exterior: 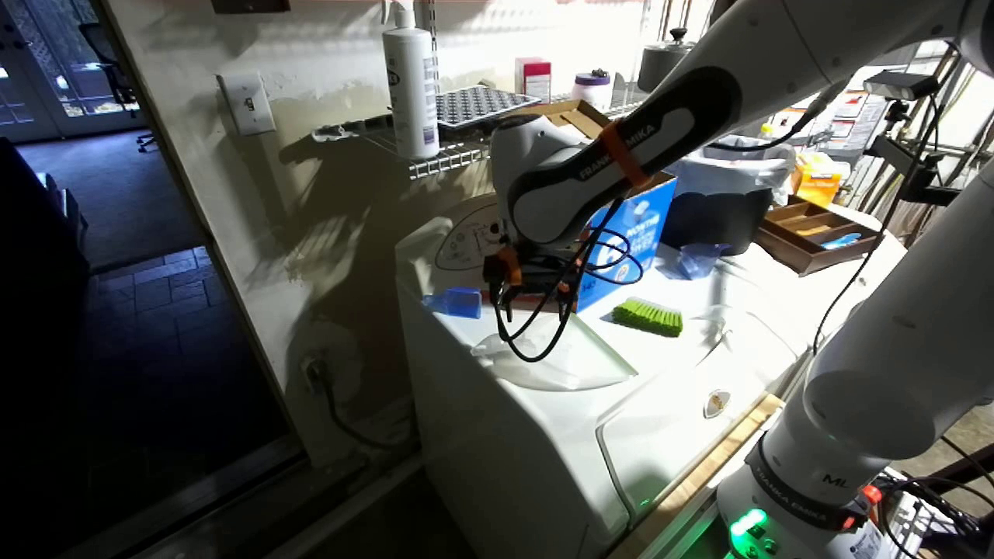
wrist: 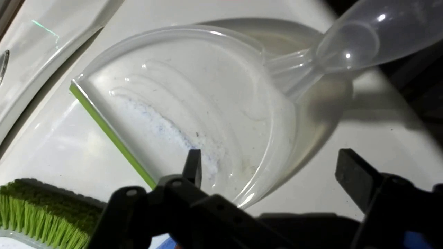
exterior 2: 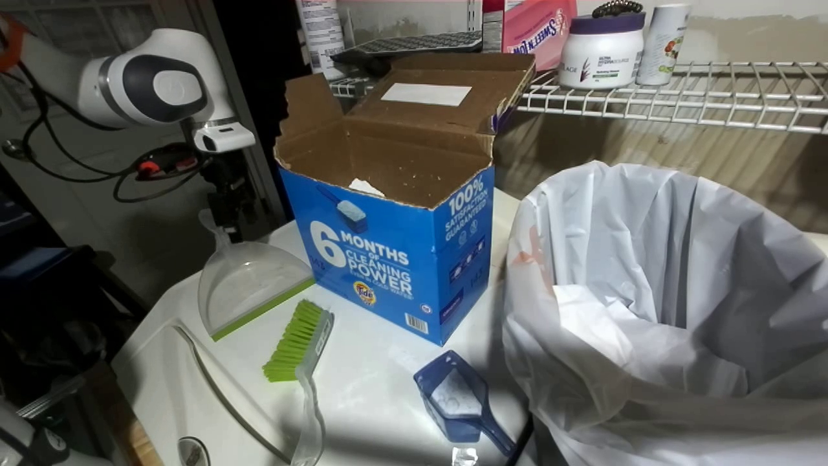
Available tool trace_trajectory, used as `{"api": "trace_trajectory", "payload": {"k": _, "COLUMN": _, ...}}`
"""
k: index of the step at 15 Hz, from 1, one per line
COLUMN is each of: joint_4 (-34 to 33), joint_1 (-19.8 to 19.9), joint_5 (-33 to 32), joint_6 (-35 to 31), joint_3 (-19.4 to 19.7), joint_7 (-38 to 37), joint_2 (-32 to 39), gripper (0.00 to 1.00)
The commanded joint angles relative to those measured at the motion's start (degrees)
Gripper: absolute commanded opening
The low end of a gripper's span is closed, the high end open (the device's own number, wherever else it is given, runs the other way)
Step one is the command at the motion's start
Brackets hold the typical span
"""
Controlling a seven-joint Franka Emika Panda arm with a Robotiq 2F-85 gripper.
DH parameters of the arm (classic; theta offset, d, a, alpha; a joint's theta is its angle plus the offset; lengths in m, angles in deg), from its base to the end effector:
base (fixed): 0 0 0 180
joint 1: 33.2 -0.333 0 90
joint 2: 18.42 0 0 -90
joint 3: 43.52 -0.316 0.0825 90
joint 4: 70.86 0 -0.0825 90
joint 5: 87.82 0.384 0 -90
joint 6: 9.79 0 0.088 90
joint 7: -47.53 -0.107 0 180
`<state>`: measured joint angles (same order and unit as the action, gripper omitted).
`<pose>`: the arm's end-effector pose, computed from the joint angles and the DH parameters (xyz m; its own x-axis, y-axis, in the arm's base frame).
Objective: Move the dustpan forward
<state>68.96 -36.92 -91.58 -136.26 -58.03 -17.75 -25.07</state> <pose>0.4348 0.1402 0.3358 0.7101 -0.7039 0.0184 -0.6986 -0.7010 0.1431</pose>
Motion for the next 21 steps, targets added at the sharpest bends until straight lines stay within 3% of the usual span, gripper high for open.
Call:
{"api": "trace_trajectory", "payload": {"k": 1, "joint_4": -2.3, "joint_1": -1.8, "joint_5": 2.2, "joint_6": -2.5, "joint_3": 1.7, "joint_7": 0.6, "joint_2": 5.0, "gripper": 1.0}}
{"api": "trace_trajectory", "payload": {"k": 15, "joint_4": -3.1, "joint_1": -3.7, "joint_5": 4.0, "joint_6": -7.7, "joint_3": 4.8, "joint_7": -3.1, "joint_2": 11.5, "gripper": 0.98}}
{"api": "trace_trajectory", "payload": {"k": 17, "joint_4": -3.1, "joint_1": -3.8, "joint_5": 3.8, "joint_6": -8.6, "joint_3": 5.1, "joint_7": -4.3, "joint_2": 11.8, "gripper": 0.79}}
{"api": "trace_trajectory", "payload": {"k": 21, "joint_4": -3.1, "joint_1": -4.1, "joint_5": 2.9, "joint_6": -8.6, "joint_3": 5.6, "joint_7": -6.5, "joint_2": 11.7, "gripper": 0.49}}
